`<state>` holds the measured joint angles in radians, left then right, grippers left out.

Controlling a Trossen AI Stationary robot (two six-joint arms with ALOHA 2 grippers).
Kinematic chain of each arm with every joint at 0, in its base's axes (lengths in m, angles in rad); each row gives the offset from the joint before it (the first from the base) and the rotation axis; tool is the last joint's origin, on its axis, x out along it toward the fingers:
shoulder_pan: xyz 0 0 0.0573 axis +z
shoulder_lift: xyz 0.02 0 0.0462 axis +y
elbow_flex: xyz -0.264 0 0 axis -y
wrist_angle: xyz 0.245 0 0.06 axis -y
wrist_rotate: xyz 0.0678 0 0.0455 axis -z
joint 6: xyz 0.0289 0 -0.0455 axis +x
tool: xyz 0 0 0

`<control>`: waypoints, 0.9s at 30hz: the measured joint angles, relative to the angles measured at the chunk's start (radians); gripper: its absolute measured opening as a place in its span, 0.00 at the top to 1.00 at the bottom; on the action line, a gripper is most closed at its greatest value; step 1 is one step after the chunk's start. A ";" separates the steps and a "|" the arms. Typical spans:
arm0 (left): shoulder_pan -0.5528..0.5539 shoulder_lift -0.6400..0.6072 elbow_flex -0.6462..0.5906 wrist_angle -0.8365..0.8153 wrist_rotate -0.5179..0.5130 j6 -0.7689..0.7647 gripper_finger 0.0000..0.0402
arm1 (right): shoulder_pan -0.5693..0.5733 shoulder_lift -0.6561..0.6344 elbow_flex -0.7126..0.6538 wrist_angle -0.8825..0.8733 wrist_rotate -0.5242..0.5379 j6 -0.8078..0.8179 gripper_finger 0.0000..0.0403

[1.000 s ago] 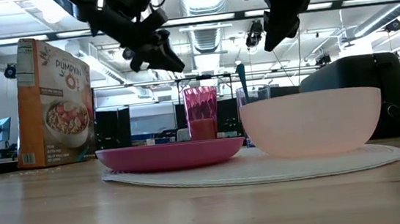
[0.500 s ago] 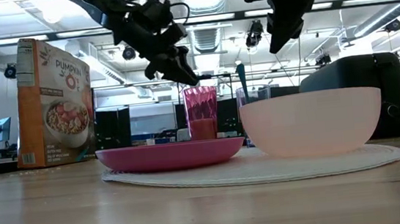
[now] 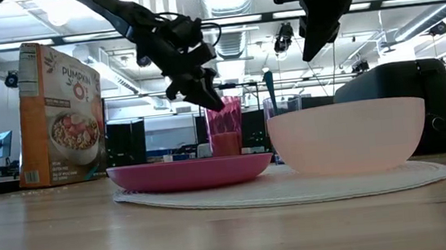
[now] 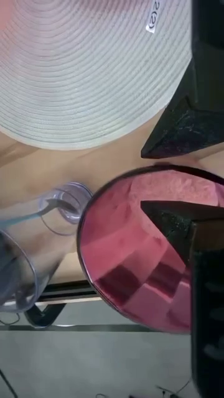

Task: Arrange a breakfast setting
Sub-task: Put the red cup to the top right of the pink plate on the table mat

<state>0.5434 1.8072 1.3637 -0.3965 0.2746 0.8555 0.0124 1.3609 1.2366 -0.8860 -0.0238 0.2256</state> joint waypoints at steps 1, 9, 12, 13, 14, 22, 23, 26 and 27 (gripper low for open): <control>0.000 0.003 0.000 0.001 0.000 0.000 0.75 | 0.000 0.000 0.000 0.000 0.000 0.000 0.82; 0.000 0.006 0.001 -0.009 0.000 0.000 0.92 | 0.000 0.000 0.000 0.000 0.000 0.002 0.82; 0.000 0.006 0.000 -0.036 0.005 0.010 0.98 | 0.000 0.000 0.000 0.000 0.000 0.002 0.82; 0.000 0.007 0.000 -0.046 0.010 0.018 0.98 | 0.000 0.000 0.000 0.000 0.000 0.002 0.82; 0.001 0.007 0.000 -0.060 0.028 0.025 0.98 | 0.000 0.000 0.000 -0.001 0.000 0.002 0.82; -0.008 -0.004 0.000 -0.104 0.084 0.023 0.99 | 0.000 0.000 0.000 -0.002 0.000 0.002 0.82; -0.012 -0.008 0.000 -0.111 0.083 0.021 1.00 | 0.000 0.000 0.000 -0.002 0.000 0.002 0.82; -0.024 -0.019 0.020 -0.174 0.083 0.022 1.00 | 0.000 0.000 0.000 -0.002 0.000 0.002 0.82; -0.028 -0.021 0.033 -0.201 0.084 0.023 1.00 | 0.000 0.000 0.000 -0.002 0.000 0.002 0.82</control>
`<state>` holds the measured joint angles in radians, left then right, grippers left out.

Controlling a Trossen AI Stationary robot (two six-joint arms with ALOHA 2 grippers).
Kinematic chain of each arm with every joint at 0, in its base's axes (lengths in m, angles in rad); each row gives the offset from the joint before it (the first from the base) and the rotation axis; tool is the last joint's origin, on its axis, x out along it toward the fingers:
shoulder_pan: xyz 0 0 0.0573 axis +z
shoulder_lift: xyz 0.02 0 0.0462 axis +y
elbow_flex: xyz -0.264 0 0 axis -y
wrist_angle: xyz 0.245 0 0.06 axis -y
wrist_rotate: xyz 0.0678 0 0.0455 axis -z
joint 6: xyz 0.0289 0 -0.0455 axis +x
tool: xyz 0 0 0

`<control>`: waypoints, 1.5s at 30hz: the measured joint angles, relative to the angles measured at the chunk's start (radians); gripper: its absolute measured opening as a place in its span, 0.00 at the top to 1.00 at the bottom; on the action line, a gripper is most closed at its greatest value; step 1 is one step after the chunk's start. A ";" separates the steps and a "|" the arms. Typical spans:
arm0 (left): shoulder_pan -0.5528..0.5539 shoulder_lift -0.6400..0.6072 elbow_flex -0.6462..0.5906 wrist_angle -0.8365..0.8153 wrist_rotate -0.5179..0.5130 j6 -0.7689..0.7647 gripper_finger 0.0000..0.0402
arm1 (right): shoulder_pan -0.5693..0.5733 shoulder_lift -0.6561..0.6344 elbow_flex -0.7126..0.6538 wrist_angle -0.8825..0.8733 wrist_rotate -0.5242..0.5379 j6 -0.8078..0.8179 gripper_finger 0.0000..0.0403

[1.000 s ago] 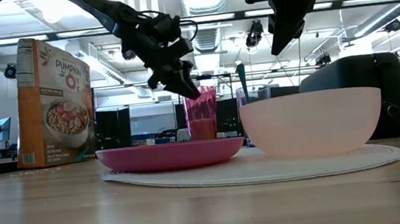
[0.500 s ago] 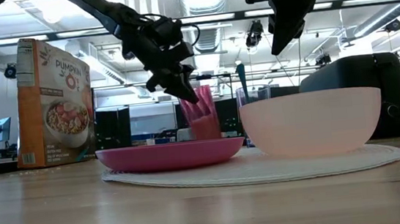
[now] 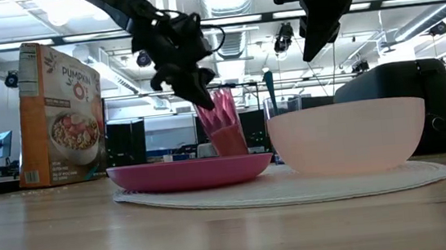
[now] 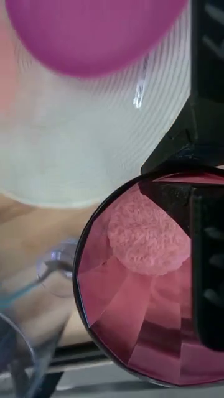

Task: Arrange a breakfast setting
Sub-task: Put the red cup to the top right of the pink plate on the table mat

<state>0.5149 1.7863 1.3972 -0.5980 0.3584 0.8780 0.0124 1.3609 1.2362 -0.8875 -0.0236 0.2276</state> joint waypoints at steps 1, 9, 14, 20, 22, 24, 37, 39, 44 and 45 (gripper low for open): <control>-0.005 -0.002 0.018 -0.027 0.000 0.001 1.00 | 0.000 0.000 0.000 0.000 0.000 0.000 0.82; -0.073 -0.007 0.116 -0.189 0.000 0.003 1.00 | 0.000 0.000 0.000 -0.001 0.000 0.000 0.82; -0.138 -0.007 0.128 -0.209 0.001 0.004 1.00 | 0.000 0.000 0.000 -0.056 0.000 -0.002 0.82; -0.196 -0.007 0.128 -0.205 0.001 0.008 1.00 | 0.000 0.000 0.000 -0.086 0.001 -0.002 0.82; -0.203 -0.007 0.128 -0.205 0.000 0.008 1.00 | 0.000 0.000 0.000 -0.086 0.001 -0.003 0.82; -0.205 -0.006 0.128 -0.200 -0.013 0.005 1.00 | 0.000 0.000 0.000 -0.086 0.001 -0.003 0.82; -0.206 0.039 0.126 -0.192 -0.064 -0.052 1.00 | 0.000 0.000 0.000 -0.085 0.001 -0.004 0.82; -0.206 0.048 0.126 -0.190 -0.065 -0.052 1.00 | 0.000 0.000 0.000 -0.085 0.001 -0.004 0.82; -0.206 0.061 0.127 -0.184 -0.080 -0.063 0.99 | 0.000 0.000 0.000 -0.085 0.001 -0.003 0.82; -0.207 0.061 0.127 -0.183 -0.084 -0.071 0.98 | 0.000 0.000 0.000 -0.085 0.001 -0.002 0.82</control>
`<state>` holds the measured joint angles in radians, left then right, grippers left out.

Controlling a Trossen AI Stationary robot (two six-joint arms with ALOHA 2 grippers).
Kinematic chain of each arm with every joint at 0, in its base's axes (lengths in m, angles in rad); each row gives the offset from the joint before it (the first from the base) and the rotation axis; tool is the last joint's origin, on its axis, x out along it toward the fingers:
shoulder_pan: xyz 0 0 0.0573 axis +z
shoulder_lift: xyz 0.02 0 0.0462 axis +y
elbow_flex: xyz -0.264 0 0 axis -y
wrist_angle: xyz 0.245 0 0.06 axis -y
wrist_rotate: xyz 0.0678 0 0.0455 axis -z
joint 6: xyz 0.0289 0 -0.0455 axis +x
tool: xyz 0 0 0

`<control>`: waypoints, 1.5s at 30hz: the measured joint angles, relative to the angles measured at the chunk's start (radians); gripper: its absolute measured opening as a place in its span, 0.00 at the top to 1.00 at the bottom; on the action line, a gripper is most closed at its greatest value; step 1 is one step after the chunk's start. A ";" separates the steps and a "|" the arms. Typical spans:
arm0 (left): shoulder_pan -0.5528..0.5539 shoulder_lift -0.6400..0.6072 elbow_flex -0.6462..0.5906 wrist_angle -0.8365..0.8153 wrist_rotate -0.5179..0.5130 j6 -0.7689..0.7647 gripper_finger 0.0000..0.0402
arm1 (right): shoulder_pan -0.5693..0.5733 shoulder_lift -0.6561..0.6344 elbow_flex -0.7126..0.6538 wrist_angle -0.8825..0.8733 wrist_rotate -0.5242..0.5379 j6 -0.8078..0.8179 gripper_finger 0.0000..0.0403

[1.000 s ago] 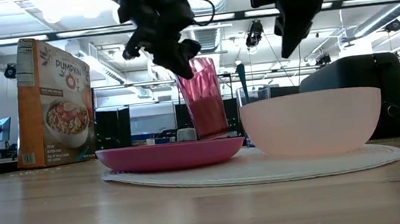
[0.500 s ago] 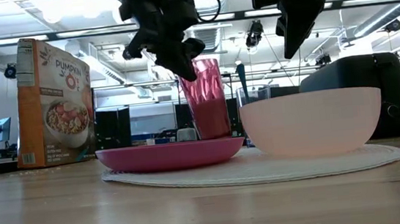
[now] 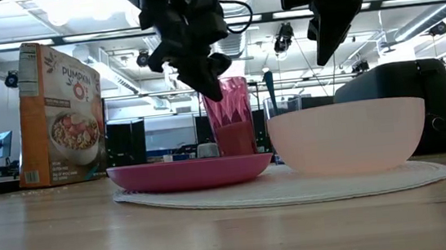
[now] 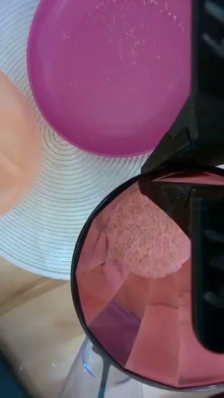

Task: Arrange a breakfast setting
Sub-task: Put the red cup to the top right of the pink plate on the table mat, then pour the cereal into the orange bowl

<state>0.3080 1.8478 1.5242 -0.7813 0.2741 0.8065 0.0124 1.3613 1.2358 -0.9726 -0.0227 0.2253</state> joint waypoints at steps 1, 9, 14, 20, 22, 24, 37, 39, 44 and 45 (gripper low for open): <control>0.000 0.000 0.000 0.000 -0.001 -0.008 0.97 | 0.000 0.000 0.000 0.000 0.000 0.000 0.82; 0.000 0.001 0.000 -0.006 -0.015 -0.057 0.87 | 0.000 0.000 0.000 0.002 0.000 0.000 0.82; 0.000 -0.001 0.000 -0.006 -0.014 -0.057 0.83 | 0.000 0.000 0.000 0.003 0.000 0.001 0.82; 0.000 -0.025 0.000 -0.007 -0.013 -0.057 0.83 | 0.000 0.000 0.000 0.005 0.000 0.000 0.82; 0.000 -0.035 0.000 -0.007 -0.010 -0.057 0.83 | 0.000 0.000 0.000 0.005 0.000 0.000 0.82; 0.000 -0.044 0.000 -0.007 -0.007 -0.057 0.82 | 0.000 0.000 0.000 0.005 0.000 0.000 0.82; -0.018 -0.133 -0.001 0.000 0.080 -0.060 0.82 | 0.000 0.000 0.000 0.005 0.000 0.000 0.82; -0.020 -0.158 -0.001 -0.016 0.080 -0.069 0.82 | 0.000 0.000 0.000 0.004 0.000 0.000 0.82; -0.025 -0.234 -0.001 -0.134 0.086 -0.121 0.82 | 0.000 -0.002 0.000 -0.001 -0.001 -0.040 0.82; -0.029 -0.250 -0.001 -0.152 0.091 -0.135 0.82 | 0.000 -0.003 0.000 -0.003 0.000 -0.056 0.82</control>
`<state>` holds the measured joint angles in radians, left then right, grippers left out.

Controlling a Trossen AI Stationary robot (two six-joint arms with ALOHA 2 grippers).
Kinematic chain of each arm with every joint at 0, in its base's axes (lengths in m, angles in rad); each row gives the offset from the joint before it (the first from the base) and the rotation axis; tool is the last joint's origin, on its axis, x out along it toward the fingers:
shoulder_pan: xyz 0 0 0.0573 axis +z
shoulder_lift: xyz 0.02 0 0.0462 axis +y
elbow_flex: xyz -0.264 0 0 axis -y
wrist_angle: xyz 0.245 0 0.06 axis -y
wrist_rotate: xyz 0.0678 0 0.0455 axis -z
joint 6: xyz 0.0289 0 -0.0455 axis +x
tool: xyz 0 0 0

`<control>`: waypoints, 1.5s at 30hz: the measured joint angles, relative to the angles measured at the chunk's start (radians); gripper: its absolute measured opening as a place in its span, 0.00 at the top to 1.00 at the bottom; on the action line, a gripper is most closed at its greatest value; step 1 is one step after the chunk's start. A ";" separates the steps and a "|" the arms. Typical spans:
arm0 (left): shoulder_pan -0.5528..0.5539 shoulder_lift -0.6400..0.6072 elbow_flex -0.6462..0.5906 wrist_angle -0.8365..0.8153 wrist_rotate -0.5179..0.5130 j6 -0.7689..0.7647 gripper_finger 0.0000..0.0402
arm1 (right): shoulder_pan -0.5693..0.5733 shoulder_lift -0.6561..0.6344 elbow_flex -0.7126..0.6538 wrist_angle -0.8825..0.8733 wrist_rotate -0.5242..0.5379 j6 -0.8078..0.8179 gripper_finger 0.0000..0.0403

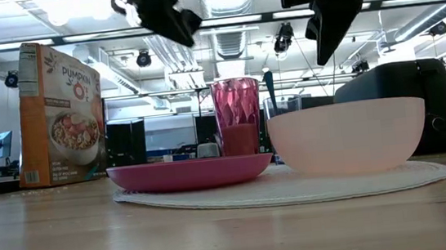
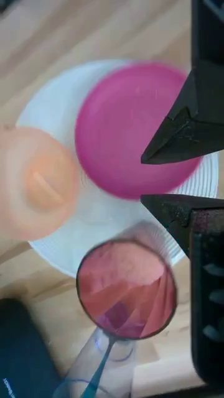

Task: Arrange a breakfast setting
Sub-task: Pour the cereal into the orange bowl

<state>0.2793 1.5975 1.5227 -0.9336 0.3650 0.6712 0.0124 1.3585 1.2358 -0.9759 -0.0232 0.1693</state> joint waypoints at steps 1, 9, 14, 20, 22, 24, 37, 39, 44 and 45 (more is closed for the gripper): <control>-0.004 -0.017 0.000 -0.016 0.009 -0.015 0.82 | 0.000 -0.002 0.000 0.001 0.000 -0.016 0.82; -0.032 -0.143 -0.001 -0.186 0.021 -0.146 0.82 | -0.004 -0.050 -0.001 -0.002 -0.001 -0.134 0.82; -0.035 -0.224 -0.034 -0.250 0.021 -0.251 0.82 | -0.024 -0.103 -0.034 0.025 -0.001 -0.136 0.82; -0.044 -0.349 -0.161 -0.174 0.021 -0.364 0.82 | -0.054 -0.198 -0.140 0.124 -0.001 -0.112 0.82; -0.052 -0.391 -0.214 -0.127 0.020 -0.400 0.82 | -0.059 -0.234 -0.183 0.165 -0.001 -0.100 0.82; -0.061 -0.433 -0.271 -0.074 0.021 -0.438 0.82 | -0.061 -0.271 -0.226 0.205 -0.001 -0.083 0.82; -0.097 -0.631 -0.632 0.263 0.020 -0.627 0.82 | -0.061 -0.549 -0.568 0.590 -0.002 0.015 0.82; -0.098 -0.643 -0.673 0.308 0.019 -0.639 0.82 | -0.059 -0.585 -0.619 0.654 -0.002 0.016 0.82; -0.098 -0.663 -0.772 0.431 0.019 -0.657 0.82 | -0.059 -0.667 -0.754 0.801 -0.003 0.010 0.82; -0.098 -0.665 -0.789 0.447 0.020 -0.662 0.82 | -0.059 -0.684 -0.780 0.824 -0.003 0.009 0.82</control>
<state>0.1814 0.9323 0.7339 -0.4862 0.3845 0.0091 -0.0463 0.6747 0.4560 -0.1522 -0.0257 0.1787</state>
